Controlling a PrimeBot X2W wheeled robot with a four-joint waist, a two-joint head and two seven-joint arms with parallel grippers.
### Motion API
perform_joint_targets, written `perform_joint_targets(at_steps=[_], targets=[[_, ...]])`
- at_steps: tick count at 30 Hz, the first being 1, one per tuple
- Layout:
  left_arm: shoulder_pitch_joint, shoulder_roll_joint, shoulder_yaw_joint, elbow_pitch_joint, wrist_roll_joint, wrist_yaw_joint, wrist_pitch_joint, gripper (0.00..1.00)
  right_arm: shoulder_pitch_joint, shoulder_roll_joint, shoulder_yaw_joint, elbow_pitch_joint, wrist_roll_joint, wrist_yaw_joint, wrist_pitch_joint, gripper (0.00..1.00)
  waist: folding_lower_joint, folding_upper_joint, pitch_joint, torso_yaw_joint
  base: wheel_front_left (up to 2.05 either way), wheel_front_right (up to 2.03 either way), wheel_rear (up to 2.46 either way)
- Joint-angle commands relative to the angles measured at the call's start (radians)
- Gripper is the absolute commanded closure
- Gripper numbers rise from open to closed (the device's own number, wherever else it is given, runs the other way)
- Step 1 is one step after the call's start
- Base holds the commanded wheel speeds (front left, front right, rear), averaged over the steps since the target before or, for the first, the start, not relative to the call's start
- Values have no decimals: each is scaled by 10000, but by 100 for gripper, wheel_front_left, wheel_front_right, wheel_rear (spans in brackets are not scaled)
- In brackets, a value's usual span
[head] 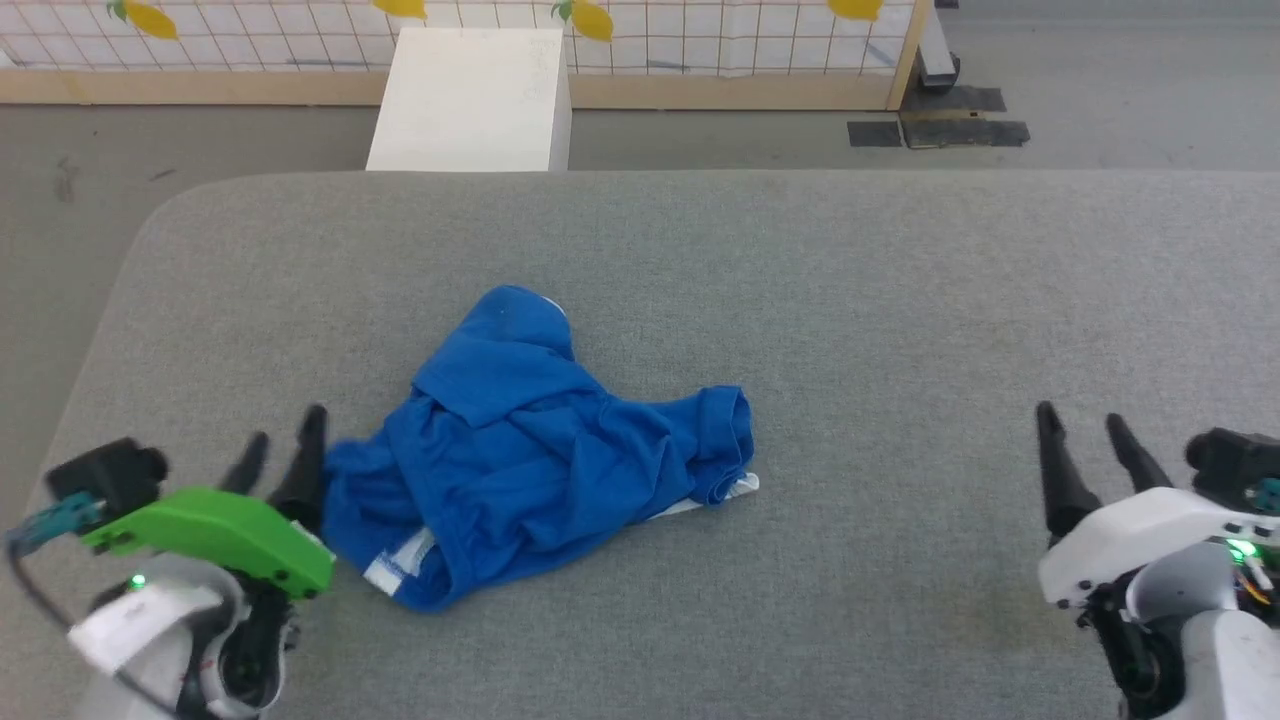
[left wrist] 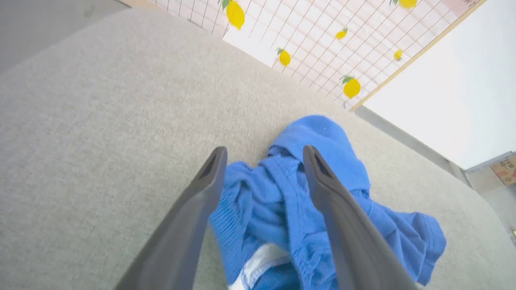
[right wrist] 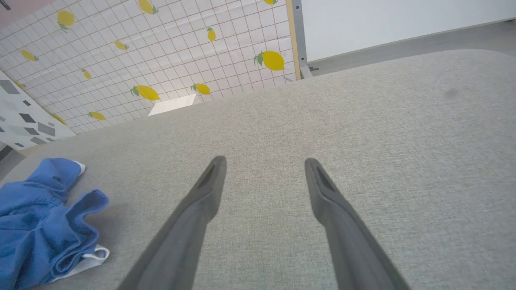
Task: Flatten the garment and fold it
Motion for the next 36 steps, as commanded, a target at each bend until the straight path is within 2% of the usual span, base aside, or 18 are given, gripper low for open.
perform_joint_targets(at_steps=[1, 3, 7, 10, 15, 20, 26, 30, 36], targets=[[347, 129, 91, -103, 271, -137, -463, 0, 58, -3, 138, -46, -48, 46, 32, 0, 0, 0, -44, -30, 0, 0, 0], [703, 171, 239, -243, 662, -306, -1424, 0, 14, -3, 440, -70, -38, 46, 77, 0, 0, 0, -56, -40, 0, 0, 0], [1244, 37, 278, -152, 1431, -338, -2917, 0, -80, -3, 976, -63, -51, 46, 184, 0, 0, 0, -56, 33, 0, 0, 0], [1377, -173, 285, -151, 1961, -366, -3385, 0, -190, -3, 1468, -44, -100, 46, 374, 0, 0, 0, -14, 155, 0, 0, 0], [1335, -604, 423, -226, 2640, -510, -3549, 0, -886, -3, 2870, 51, -195, 46, 1105, 0, 0, 0, 214, 315, 0, 0, 0], [1049, -992, 625, -226, 3107, -814, -3562, 0, -2012, -3, 4311, 673, -688, 46, 2689, 0, 0, 0, 514, 484, 0, 0, 0], [698, -1373, 836, -94, 3492, -1175, -3564, 0, -2950, -3, 5207, 1492, -983, 46, 4533, 0, 0, 0, 919, 690, 0, 0, 0], [505, -1569, 985, 50, 3701, -1420, -3564, 0, -3269, -3, 5836, 1886, -960, 46, 4970, 0, 0, 0, 1168, 791, 0, 0, 0], [299, -1837, 1132, 389, 3937, -1758, -3565, 0, -3416, -3, 6279, 2500, -956, 46, 4879, 0, 0, 0, 1358, 922, 0, 0, 0]])
